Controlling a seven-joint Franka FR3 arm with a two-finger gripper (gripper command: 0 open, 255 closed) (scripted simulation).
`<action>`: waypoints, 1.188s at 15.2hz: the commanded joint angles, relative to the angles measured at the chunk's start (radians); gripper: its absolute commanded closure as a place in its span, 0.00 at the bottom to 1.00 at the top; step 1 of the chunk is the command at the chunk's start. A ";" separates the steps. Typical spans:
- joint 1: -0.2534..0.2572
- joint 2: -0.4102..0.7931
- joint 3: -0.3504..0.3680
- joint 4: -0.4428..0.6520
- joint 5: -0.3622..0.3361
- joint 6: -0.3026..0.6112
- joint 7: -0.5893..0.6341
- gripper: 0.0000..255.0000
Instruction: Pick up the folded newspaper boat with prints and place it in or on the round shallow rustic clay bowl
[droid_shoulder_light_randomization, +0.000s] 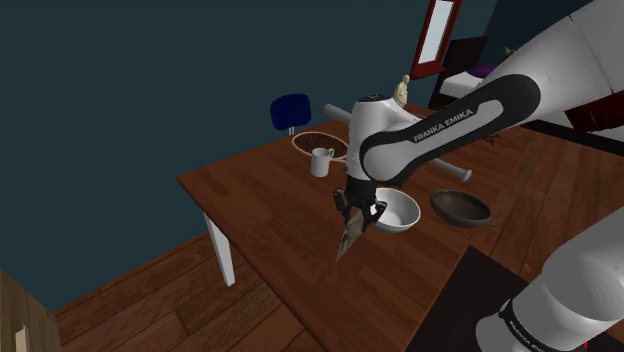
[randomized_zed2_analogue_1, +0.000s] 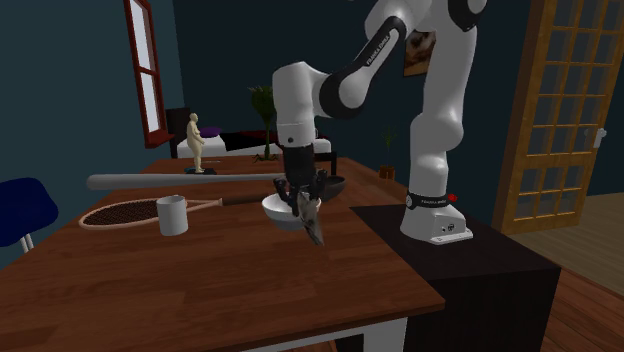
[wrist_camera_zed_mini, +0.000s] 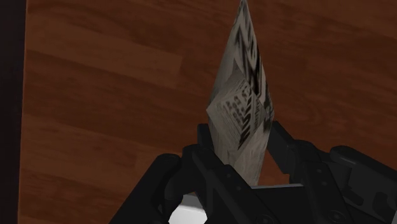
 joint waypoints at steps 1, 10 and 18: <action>0.004 -0.025 -0.003 0.011 0.013 -0.034 -0.006 1.00; 0.012 -0.116 -0.027 0.066 0.046 -0.174 -0.033 1.00; -0.003 -0.216 -0.097 0.038 0.060 -0.248 -0.126 1.00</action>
